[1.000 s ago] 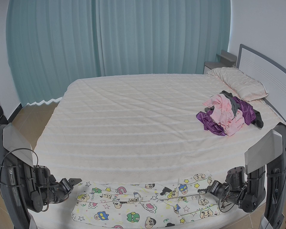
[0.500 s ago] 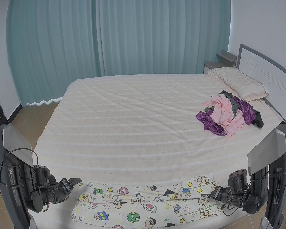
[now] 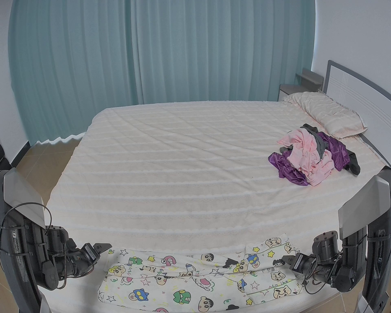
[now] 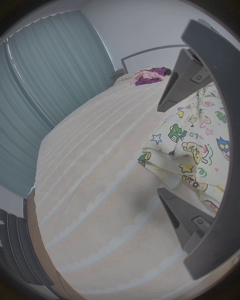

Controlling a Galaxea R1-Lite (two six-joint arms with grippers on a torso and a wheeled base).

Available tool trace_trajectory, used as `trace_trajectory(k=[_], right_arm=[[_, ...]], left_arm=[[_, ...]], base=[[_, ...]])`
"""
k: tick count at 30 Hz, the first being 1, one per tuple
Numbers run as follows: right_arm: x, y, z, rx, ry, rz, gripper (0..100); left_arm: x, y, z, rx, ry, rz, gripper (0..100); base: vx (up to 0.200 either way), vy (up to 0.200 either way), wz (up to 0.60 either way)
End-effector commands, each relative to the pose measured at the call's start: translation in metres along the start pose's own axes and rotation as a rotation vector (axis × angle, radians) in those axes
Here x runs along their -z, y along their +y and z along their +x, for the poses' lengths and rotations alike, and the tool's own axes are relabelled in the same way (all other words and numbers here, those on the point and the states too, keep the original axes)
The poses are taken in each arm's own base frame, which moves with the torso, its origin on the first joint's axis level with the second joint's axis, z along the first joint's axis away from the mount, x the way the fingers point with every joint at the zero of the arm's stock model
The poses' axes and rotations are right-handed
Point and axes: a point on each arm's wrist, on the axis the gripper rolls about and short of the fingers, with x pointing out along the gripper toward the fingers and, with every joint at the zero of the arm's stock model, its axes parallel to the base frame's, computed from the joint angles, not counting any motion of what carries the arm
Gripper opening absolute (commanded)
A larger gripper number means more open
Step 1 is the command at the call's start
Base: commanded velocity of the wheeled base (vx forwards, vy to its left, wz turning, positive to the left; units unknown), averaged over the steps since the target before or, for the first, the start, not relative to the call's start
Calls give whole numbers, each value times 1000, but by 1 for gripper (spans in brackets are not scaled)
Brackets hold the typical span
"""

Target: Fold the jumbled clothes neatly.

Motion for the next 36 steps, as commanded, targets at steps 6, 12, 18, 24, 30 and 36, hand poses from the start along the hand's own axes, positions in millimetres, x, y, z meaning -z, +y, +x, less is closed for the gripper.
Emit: trace_trajectory(k=[6, 12, 18, 24, 30, 36], right_arm=[[-5, 2, -5, -8, -74, 12, 100], [-4, 5, -6, -20, -70, 6, 100], [1, 9, -6, -30, -55, -11, 100], [3, 10, -6, -29, -58, -13, 100], [4, 9, -4, -16, -55, -15, 100], [7, 8, -3, -7, -45, -20, 100]], left_arm=[[-19, -27, 3, 115, -121, 73, 100], [-2, -53, 25, 135, -21, 173, 100], [19, -46, 21, 76, 65, 195, 100], [27, -34, 30, -23, 73, 252, 100], [41, -30, 33, -87, 89, 290, 100], [53, -35, 24, -58, 111, 326, 100]], base=[[0, 0, 0], [0, 0, 0], [0, 0, 0], [0, 0, 0], [0, 0, 0], [0, 0, 0]])
